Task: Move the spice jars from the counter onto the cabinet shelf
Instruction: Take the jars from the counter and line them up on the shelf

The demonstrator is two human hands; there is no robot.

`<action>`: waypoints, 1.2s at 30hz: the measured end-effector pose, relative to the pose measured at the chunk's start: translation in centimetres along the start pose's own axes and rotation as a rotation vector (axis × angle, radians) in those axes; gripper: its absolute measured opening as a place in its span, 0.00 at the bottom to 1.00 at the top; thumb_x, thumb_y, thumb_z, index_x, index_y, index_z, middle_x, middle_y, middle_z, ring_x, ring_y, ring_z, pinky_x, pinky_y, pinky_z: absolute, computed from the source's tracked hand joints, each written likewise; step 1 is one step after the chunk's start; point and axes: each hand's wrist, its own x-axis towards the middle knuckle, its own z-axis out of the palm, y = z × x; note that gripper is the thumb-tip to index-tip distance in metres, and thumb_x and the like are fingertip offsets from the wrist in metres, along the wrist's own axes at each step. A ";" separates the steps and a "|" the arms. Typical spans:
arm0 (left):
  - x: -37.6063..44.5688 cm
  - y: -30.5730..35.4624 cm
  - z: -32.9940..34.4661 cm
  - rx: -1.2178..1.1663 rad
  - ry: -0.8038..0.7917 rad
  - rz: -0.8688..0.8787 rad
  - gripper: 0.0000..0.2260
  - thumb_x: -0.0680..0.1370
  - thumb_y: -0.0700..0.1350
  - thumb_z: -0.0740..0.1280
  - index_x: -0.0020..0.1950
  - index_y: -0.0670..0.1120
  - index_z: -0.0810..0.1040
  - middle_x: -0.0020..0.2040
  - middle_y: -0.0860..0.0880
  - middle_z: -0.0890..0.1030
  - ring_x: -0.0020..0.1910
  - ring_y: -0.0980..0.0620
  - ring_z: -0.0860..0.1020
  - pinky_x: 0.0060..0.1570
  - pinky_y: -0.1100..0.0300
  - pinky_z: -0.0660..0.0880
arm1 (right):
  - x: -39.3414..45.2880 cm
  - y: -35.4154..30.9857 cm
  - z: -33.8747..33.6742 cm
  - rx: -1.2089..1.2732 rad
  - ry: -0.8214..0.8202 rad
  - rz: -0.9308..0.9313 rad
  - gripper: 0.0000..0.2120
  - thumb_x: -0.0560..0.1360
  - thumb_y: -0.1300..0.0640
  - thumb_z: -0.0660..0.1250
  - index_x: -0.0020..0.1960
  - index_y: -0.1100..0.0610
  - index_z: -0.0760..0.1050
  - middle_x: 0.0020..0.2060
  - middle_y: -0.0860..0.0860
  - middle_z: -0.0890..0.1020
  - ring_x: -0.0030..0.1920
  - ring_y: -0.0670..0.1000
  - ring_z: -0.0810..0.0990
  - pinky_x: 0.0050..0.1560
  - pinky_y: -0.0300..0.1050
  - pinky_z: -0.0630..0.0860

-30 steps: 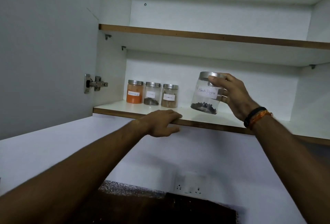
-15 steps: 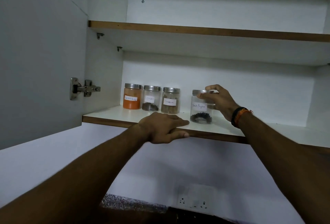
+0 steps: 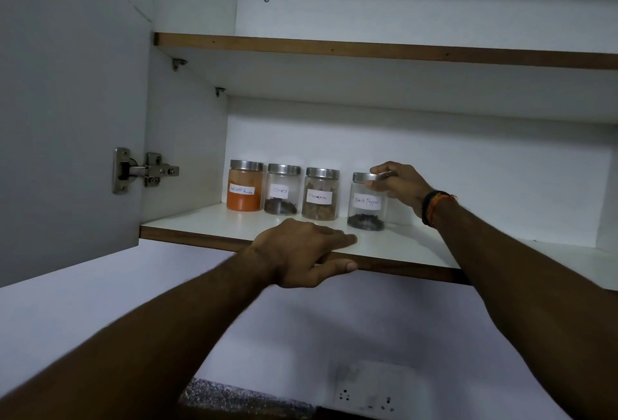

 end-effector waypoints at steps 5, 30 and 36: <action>0.0 0.0 0.1 0.010 0.032 0.016 0.32 0.79 0.69 0.46 0.77 0.55 0.67 0.74 0.53 0.74 0.66 0.50 0.77 0.64 0.51 0.75 | 1.0 0.5 0.4 -0.031 0.025 -0.007 0.19 0.75 0.59 0.75 0.65 0.61 0.79 0.63 0.58 0.80 0.65 0.59 0.78 0.70 0.59 0.74; 0.0 0.0 0.5 0.107 0.177 0.089 0.36 0.78 0.70 0.40 0.74 0.54 0.71 0.63 0.52 0.83 0.56 0.52 0.83 0.53 0.51 0.80 | 1.2 1.0 2.6 -0.149 0.101 -0.021 0.21 0.79 0.55 0.71 0.70 0.60 0.75 0.64 0.59 0.79 0.65 0.61 0.77 0.68 0.59 0.76; 0.1 -0.1 0.6 0.113 0.189 0.093 0.35 0.78 0.69 0.41 0.74 0.54 0.71 0.63 0.52 0.83 0.56 0.51 0.83 0.54 0.51 0.80 | 1.2 1.1 2.9 -0.138 0.107 -0.020 0.21 0.79 0.55 0.71 0.70 0.60 0.75 0.65 0.59 0.79 0.66 0.61 0.77 0.69 0.60 0.75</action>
